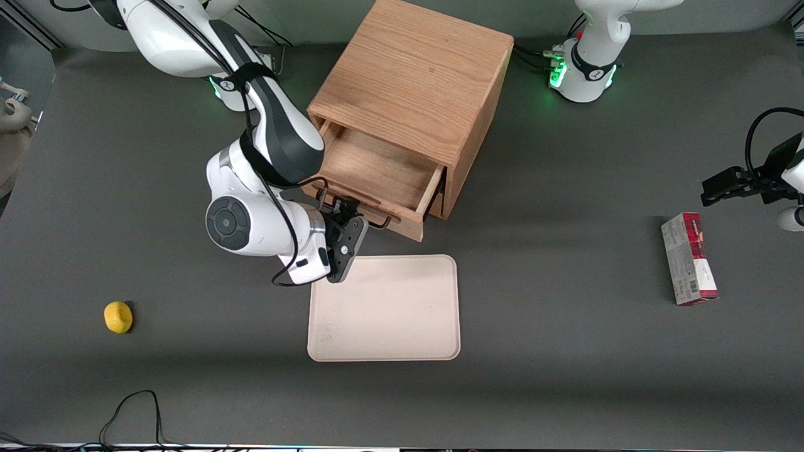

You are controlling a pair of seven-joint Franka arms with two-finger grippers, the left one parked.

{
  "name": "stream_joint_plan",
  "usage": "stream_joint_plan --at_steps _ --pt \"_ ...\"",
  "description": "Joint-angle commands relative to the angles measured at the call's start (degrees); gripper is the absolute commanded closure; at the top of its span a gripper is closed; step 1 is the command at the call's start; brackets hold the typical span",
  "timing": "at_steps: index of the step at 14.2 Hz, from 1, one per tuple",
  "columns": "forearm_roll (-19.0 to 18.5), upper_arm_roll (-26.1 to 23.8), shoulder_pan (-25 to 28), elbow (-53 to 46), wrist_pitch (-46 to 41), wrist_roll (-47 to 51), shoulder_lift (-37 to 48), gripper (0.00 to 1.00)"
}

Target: Open upper drawer

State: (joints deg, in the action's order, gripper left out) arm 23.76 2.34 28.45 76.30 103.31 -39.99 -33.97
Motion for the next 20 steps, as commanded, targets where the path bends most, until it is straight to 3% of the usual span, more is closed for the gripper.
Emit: stream_joint_plan --at_steps 1,20 --pt "-0.7 -0.1 -1.2 -4.8 -0.1 -1.1 -3.4 0.00" --pt "-0.5 -0.3 -6.1 -9.4 6.9 -0.8 -6.8 0.00"
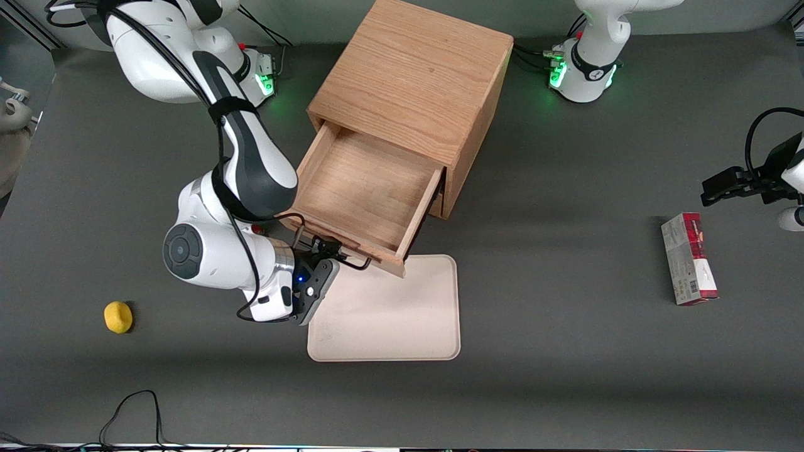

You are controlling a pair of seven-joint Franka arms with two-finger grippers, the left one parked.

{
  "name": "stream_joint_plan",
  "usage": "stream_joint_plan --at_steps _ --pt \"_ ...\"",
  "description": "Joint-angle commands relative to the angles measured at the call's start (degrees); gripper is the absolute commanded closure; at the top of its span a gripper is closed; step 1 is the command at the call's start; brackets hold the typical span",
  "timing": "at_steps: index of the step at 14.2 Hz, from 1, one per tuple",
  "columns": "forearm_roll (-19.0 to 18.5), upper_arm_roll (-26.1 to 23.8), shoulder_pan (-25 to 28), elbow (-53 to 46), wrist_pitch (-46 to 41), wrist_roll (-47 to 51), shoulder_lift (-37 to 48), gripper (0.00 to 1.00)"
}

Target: Open upper drawer

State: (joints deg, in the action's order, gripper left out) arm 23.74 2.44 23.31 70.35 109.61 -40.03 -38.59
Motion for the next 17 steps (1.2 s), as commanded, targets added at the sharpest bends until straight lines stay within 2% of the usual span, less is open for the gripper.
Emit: stream_joint_plan --at_steps 1,11,17 --pt "-0.4 -0.3 -1.2 -3.7 0.6 -0.7 -2.2 0.00" --pt "0.2 -0.8 -2.9 -5.1 1.6 0.0 -2.9 0.00" --pt "0.3 -0.6 -3.8 -7.0 -2.2 0.0 -1.8 0.00"
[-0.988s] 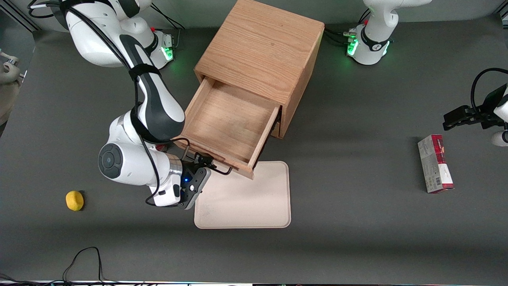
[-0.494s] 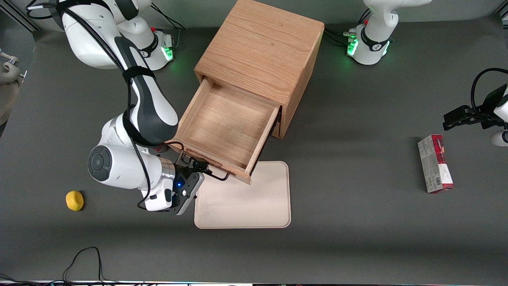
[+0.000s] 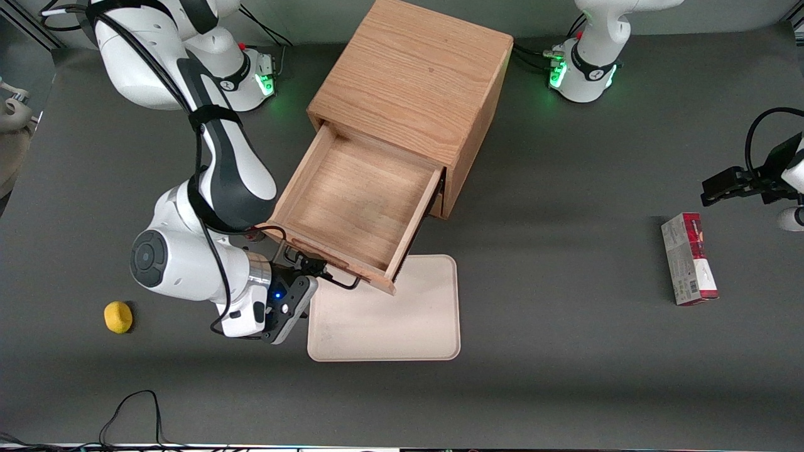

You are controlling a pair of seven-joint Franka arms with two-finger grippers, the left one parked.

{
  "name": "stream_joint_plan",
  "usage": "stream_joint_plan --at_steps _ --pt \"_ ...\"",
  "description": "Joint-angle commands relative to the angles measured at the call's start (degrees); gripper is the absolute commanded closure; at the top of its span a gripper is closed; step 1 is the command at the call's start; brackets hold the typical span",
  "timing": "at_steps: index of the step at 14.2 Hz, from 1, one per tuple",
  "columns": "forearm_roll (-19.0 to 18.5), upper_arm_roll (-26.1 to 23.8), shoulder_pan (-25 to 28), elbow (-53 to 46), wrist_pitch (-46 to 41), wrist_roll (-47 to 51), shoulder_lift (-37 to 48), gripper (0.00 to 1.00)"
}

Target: Open upper drawer

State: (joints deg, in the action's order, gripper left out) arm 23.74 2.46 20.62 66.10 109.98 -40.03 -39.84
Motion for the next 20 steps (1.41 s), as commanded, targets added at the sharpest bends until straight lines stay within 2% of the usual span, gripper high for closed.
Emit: stream_joint_plan --at_steps 1,4,8,9,11,14,16,18,20 --pt "0.3 -0.7 -1.8 -4.3 -4.5 0.0 -0.5 0.00" --pt "0.2 0.0 -2.3 -7.1 -10.8 0.7 0.3 0.00" --pt "-0.7 1.6 -4.3 -5.6 -18.5 4.7 7.3 0.00" --pt "-2.2 3.2 -3.8 -2.0 -20.5 5.0 10.7 0.00" --pt "-8.8 3.8 -3.3 7.8 -20.3 5.1 18.8 0.00" --pt "-12.7 6.1 -3.4 18.9 -19.9 7.4 27.9 0.00" --pt "-14.6 7.6 -3.3 26.6 -18.9 13.0 33.7 0.00" --pt "-19.9 7.6 -3.4 35.1 -15.7 19.5 40.5 0.00" --pt "-20.9 8.9 -3.6 38.4 -15.2 28.0 43.5 0.00"
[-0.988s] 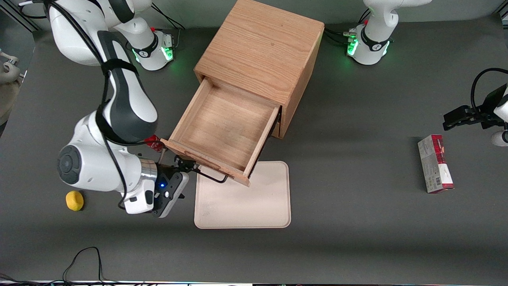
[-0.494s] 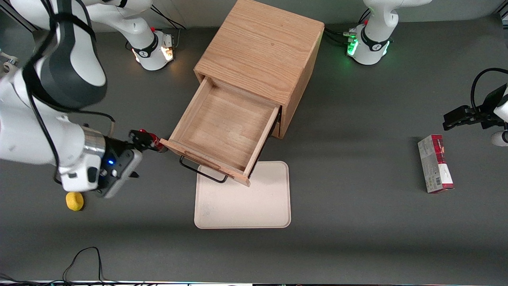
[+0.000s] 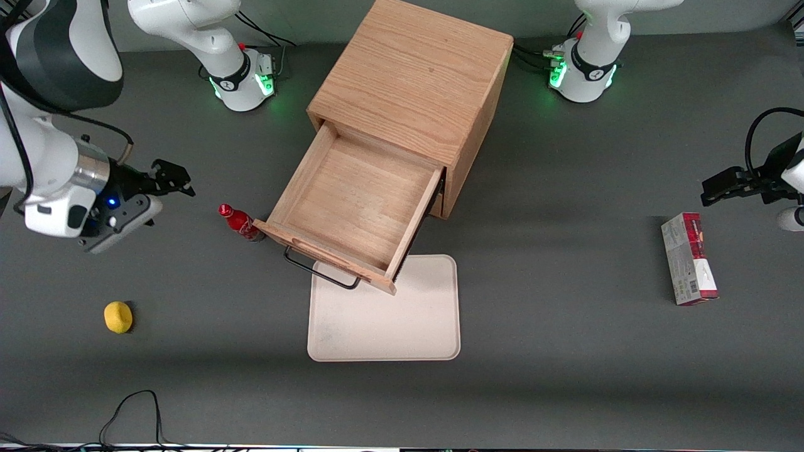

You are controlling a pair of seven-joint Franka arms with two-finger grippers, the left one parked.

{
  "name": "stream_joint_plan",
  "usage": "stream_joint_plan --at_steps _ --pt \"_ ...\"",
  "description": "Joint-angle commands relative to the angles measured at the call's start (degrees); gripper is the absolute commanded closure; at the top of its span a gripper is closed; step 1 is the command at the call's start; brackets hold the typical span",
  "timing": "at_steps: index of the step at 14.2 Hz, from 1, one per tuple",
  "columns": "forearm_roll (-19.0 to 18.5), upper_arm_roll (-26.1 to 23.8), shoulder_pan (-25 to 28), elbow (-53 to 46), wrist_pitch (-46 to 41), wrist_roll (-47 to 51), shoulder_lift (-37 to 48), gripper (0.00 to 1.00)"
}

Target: Open upper drawer

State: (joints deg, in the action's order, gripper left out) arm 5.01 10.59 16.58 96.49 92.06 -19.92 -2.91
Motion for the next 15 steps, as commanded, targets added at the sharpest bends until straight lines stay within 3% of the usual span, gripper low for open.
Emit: stream_joint_plan --at_steps 1,9,11,12,14,15 --pt "-1.9 1.4 0.4 7.6 1.8 9.5 6.6 0.00" --pt "-2.3 3.4 0.5 3.6 -1.0 16.2 6.8 0.00" --pt "-5.1 2.6 -0.3 2.6 -1.1 16.4 6.3 0.00" --pt "-5.3 1.1 -2.5 2.5 -1.3 16.4 6.3 0.00" --pt "-5.4 -6.6 -9.0 2.1 -3.4 16.2 6.5 0.00" --pt "-5.4 -6.7 -9.0 2.1 -3.4 16.3 6.5 0.00"
